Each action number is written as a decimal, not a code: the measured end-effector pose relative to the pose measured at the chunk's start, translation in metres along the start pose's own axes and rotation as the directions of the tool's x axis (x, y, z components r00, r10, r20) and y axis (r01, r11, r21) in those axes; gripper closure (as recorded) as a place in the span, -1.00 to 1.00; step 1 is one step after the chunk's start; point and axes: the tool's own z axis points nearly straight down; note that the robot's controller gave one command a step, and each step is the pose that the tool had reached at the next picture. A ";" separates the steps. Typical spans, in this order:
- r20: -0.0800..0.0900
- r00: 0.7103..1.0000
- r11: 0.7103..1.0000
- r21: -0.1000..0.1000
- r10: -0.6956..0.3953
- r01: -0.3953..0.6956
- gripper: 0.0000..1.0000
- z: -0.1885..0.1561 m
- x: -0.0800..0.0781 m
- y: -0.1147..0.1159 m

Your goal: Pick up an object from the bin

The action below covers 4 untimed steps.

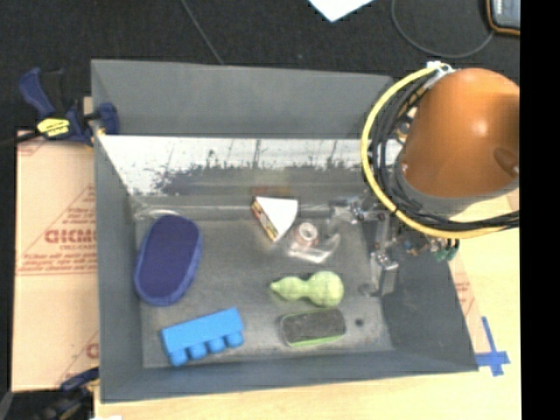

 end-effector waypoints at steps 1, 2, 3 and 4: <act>0.011 0.995 0.995 0.005 -0.099 0.099 -1.00 0.122 -0.019 0.008; -0.011 0.993 0.993 -0.004 -0.121 0.121 -1.00 0.119 -0.016 0.021; -0.002 0.910 0.910 -0.001 -0.414 0.414 -1.00 0.046 0.007 0.015; 0.003 0.998 0.998 0.000 -0.056 0.056 -1.00 0.157 -0.022 0.026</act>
Offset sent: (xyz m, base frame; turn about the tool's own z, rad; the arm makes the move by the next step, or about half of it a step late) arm 0.0155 0.0567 -0.0149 -0.1728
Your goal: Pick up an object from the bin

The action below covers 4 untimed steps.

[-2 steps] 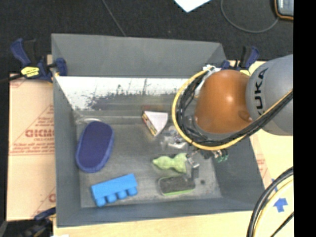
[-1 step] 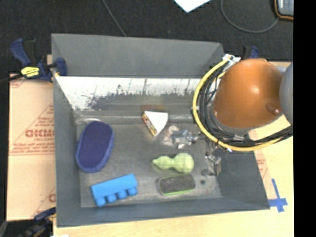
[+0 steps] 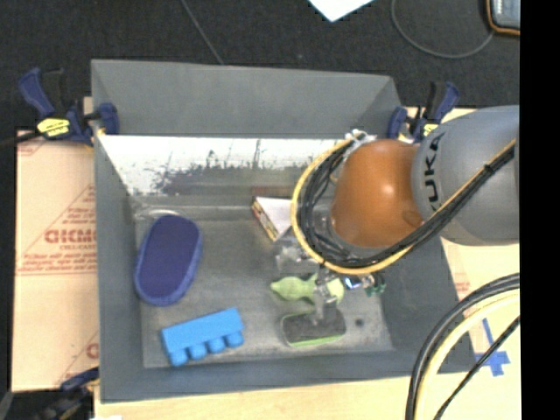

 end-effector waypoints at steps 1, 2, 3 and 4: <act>-0.008 0.994 0.994 -0.001 -0.106 0.106 -1.00 -0.022 0.000 0.006; -0.004 0.976 0.976 -0.002 -0.216 0.216 -1.00 0.005 0.000 0.026; 0.010 0.967 0.967 0.007 -0.253 0.253 1.00 0.032 0.001 -0.025; 0.010 0.967 0.967 0.007 -0.253 0.253 1.00 0.032 0.001 -0.025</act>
Offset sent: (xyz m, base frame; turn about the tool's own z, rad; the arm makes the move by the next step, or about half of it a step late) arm -0.0138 0.0332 -0.0265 -0.1432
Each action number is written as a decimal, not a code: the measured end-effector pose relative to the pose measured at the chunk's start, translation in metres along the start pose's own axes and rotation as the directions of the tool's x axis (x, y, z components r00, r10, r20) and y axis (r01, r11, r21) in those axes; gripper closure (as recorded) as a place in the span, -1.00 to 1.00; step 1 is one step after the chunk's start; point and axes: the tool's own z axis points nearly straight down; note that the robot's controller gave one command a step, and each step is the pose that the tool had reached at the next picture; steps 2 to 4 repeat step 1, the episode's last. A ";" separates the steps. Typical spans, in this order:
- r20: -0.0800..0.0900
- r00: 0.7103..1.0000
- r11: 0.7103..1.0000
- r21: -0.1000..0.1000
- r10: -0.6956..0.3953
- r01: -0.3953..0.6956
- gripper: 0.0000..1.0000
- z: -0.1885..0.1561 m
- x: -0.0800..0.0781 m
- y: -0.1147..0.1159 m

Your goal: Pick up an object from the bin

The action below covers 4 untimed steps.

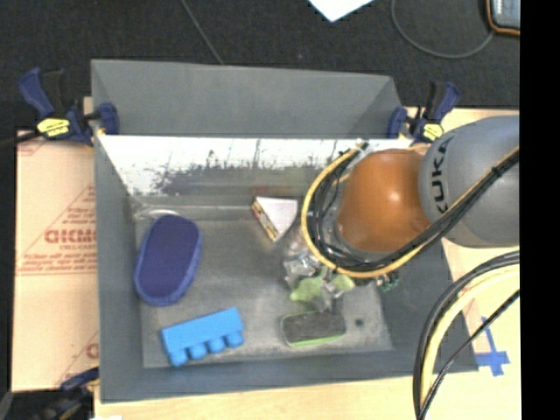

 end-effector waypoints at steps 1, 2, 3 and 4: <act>-0.004 0.999 0.999 -0.003 -0.049 0.049 1.00 -0.098 0.000 0.011; -0.004 0.999 0.999 -0.003 -0.049 0.049 1.00 -0.098 0.000 0.011; -0.004 0.999 0.999 -0.003 -0.049 0.049 1.00 -0.098 0.000 0.011; -0.004 0.999 0.999 -0.003 -0.049 0.049 1.00 -0.098 0.000 0.011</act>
Offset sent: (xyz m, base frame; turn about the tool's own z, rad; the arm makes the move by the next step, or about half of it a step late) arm 0.0160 -0.0148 -0.0213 -0.1062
